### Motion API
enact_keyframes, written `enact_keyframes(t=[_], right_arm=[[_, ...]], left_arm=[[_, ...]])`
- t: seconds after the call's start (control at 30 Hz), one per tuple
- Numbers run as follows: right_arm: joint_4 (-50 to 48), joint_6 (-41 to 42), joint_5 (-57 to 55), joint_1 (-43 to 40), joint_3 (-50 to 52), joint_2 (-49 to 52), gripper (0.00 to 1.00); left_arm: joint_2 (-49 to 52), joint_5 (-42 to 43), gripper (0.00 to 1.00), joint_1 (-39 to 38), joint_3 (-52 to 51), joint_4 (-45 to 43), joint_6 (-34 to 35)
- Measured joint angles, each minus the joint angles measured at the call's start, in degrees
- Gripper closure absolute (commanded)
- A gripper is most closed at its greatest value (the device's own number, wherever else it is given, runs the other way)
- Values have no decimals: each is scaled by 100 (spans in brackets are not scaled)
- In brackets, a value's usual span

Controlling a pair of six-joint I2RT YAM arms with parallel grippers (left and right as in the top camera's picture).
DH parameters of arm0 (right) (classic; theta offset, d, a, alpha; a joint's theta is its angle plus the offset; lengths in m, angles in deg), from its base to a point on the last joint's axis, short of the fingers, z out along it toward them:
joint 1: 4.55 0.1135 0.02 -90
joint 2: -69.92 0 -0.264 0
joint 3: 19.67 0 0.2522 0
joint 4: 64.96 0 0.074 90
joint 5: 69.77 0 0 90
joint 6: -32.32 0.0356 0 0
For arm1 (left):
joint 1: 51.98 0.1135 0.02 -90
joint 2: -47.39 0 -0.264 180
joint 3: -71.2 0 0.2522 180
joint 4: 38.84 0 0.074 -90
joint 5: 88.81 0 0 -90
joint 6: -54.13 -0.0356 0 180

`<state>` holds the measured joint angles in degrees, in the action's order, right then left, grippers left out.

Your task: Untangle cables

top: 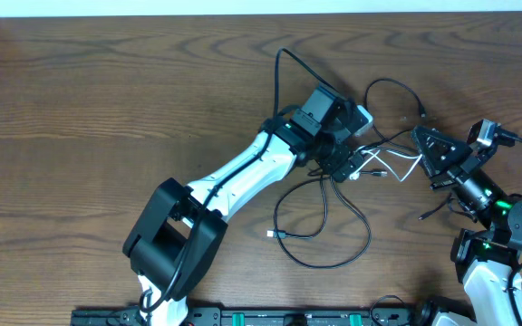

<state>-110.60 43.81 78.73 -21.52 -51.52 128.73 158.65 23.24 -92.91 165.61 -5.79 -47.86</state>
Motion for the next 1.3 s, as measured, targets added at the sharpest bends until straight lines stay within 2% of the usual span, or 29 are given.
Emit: enact_keyframes(t=[0.03, 0.1, 0.27, 0.3, 0.43, 0.7, 0.77, 0.87, 0.97, 1.07, 1.2, 1.3], right_arm=[[0, 0, 2, 0, 0, 0, 99], [0, 0, 4, 0, 0, 0, 99], [0, 0, 11, 0, 0, 0, 99], [0, 0, 22, 0, 0, 0, 99], [0, 0, 74, 0, 0, 0, 99], [-11, 31, 175, 2, 0, 7, 99], [-240, 153, 227, 7, 7, 20, 99], [-1217, 463, 170, -2, 9, 26, 99], [-1718, 748, -7, -11, -17, -17, 99], [-1735, 918, -197, -11, -17, -22, 99], [-1478, 916, -289, -11, -17, -22, 99], [-918, 717, -262, -11, -26, -20, 98]], left_arm=[[0, -7, 27, -28, 0, 13, -2], [0, -13, 46, -105, 0, 22, 4], [0, -17, 87, -243, 0, 0, -7], [0, -39, 92, -249, 0, -15, 15], [0, -586, 92, -236, 0, -17, -7], [0, -3058, 92, -94, 0, 155, 284], [-2, -3427, 92, 35, 2, 232, 354], [-2, -3810, 92, 348, 4, 468, 549], [2, -4002, 92, 754, 2, 651, 752], [2, -3917, 92, 1075, 2, 748, 881], [2, -3517, 92, 1110, 2, 756, 927], [2, -3167, 92, 1062, 2, 732, 929]])
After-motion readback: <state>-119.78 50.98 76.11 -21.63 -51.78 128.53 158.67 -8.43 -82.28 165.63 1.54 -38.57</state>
